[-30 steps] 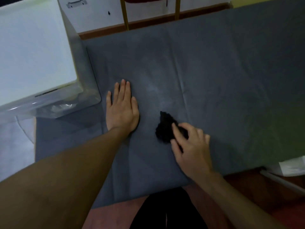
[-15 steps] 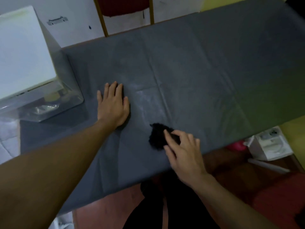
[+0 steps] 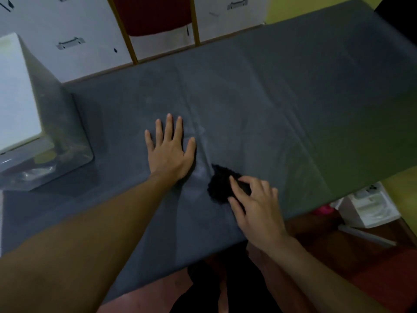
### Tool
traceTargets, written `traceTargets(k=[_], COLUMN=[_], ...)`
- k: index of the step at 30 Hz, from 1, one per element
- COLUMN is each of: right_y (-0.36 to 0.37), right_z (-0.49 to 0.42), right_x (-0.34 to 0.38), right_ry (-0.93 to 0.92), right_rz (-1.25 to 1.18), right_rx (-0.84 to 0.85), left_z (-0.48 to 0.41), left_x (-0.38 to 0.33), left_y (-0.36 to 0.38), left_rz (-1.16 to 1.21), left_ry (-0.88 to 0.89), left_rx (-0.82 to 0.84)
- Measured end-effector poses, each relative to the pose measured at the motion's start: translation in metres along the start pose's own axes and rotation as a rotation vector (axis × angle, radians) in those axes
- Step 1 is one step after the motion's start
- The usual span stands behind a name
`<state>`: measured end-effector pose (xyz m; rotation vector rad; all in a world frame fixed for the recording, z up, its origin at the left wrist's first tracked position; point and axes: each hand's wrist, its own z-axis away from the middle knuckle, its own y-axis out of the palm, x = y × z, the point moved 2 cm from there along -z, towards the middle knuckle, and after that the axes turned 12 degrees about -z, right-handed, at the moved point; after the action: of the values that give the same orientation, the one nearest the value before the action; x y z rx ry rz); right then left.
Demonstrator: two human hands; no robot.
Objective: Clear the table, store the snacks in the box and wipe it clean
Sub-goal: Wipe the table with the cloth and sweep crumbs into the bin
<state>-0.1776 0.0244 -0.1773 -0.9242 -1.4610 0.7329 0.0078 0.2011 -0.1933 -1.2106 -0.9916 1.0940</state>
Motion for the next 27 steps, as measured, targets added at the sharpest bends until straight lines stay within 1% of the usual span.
traceTargets(k=[1, 2, 5, 6, 7, 9, 12, 15, 17, 21, 23, 25, 27], right_y=[-0.003, -0.005, -0.008, -0.006, -0.003, 0.002, 0.004, -0.002, -0.006, -0.001, 0.006, 0.013, 0.015], right_z=[-0.008, -0.021, -0.071, -0.084, -0.093, -0.097, -0.071, -0.058, -0.078, -0.157, -0.188, -0.195, -0.180], right_x=[-0.008, -0.016, -0.025, -0.024, -0.021, -0.011, -0.003, -0.020, -0.033, -0.039, -0.029, -0.015, -0.004], right_ry=[0.007, 0.055, 0.326, 0.409, 0.451, 0.394, 0.155, 0.015, 0.036, 0.318, 0.408, 0.351, 0.175], right_rz=[0.016, 0.030, 0.022, 0.015, 0.013, 0.009, -0.005, 0.016, 0.040, 0.040, 0.034, 0.043, 0.052], right_rx=[-0.012, -0.038, -0.157, -0.170, -0.168, -0.130, -0.014, 0.018, -0.006, -0.089, -0.101, -0.075, -0.021], left_z=[-0.009, -0.019, -0.044, -0.049, -0.051, -0.053, -0.051, -0.052, -0.051, -0.052, -0.052, -0.053, -0.053], left_x=[-0.002, -0.004, -0.013, -0.015, -0.017, -0.018, -0.017, -0.018, -0.019, -0.019, -0.020, -0.019, -0.018], left_y=[-0.002, -0.004, -0.007, -0.007, -0.006, -0.003, -0.002, -0.002, -0.002, -0.002, -0.001, -0.001, -0.002], left_rz=[0.003, 0.007, 0.005, -0.005, -0.016, -0.027, -0.028, -0.024, -0.023, -0.043, -0.054, -0.050, -0.050], left_ry=[0.008, 0.009, -0.016, -0.028, -0.040, -0.056, -0.067, -0.077, -0.080, -0.086, -0.083, -0.086, -0.085], left_rx=[0.000, 0.002, 0.009, 0.008, 0.003, -0.006, -0.013, -0.016, -0.022, -0.019, -0.019, -0.023, -0.029])
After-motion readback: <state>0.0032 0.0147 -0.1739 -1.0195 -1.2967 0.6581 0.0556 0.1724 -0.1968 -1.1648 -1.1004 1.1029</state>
